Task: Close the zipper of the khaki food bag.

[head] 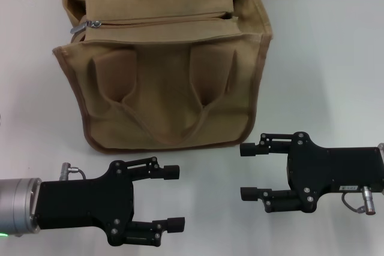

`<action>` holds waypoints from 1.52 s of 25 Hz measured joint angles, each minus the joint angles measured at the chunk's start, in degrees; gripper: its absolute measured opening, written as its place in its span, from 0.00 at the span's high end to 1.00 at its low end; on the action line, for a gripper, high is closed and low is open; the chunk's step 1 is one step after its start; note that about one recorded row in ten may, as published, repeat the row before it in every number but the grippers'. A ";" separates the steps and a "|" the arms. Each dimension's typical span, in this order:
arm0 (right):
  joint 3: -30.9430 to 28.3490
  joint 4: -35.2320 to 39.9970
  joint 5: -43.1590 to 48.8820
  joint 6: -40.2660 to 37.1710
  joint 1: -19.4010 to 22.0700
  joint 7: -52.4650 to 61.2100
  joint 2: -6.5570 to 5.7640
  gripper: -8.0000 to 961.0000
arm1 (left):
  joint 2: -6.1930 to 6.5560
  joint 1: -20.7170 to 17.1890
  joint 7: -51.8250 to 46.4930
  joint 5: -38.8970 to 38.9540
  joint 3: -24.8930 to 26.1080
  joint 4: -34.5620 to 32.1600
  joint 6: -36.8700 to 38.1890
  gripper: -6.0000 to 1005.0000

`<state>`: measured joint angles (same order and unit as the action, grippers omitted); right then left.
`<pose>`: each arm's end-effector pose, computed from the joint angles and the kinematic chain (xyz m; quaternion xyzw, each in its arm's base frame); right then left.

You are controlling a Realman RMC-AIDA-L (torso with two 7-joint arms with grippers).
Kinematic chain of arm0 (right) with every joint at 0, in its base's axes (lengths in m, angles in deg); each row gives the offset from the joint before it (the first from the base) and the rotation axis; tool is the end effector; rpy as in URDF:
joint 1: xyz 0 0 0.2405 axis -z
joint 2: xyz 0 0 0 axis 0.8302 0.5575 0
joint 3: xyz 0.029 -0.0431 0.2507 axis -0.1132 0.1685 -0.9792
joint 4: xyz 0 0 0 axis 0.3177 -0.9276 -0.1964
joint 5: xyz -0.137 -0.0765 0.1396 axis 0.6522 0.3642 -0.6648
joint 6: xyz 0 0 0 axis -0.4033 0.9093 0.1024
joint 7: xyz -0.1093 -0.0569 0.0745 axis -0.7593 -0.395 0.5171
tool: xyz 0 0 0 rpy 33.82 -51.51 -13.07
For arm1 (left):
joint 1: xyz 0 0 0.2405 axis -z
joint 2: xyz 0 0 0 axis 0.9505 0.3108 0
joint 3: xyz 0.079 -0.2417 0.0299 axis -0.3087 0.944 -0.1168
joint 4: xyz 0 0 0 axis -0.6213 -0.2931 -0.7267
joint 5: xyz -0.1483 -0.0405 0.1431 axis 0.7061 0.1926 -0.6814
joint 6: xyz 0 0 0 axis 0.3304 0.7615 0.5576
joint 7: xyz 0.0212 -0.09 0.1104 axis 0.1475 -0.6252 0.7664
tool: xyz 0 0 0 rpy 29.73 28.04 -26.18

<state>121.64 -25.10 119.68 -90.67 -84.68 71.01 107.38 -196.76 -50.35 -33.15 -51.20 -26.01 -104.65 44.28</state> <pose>0.2553 0.2657 -0.0401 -0.9516 0.0582 0.3014 0.0109 -0.2819 0.2229 -0.0344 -0.9320 -0.1079 -0.3459 0.0020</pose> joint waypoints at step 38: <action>0.00 0.00 0.00 -0.05 -0.15 0.45 0.00 0.26 | -4.56 -4.97 6.89 0.59 32.38 -0.64 10.68 0.22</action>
<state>121.64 -25.10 119.68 -90.71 -84.83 71.46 107.38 -201.32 -55.32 -26.26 -50.61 6.37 -105.29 54.96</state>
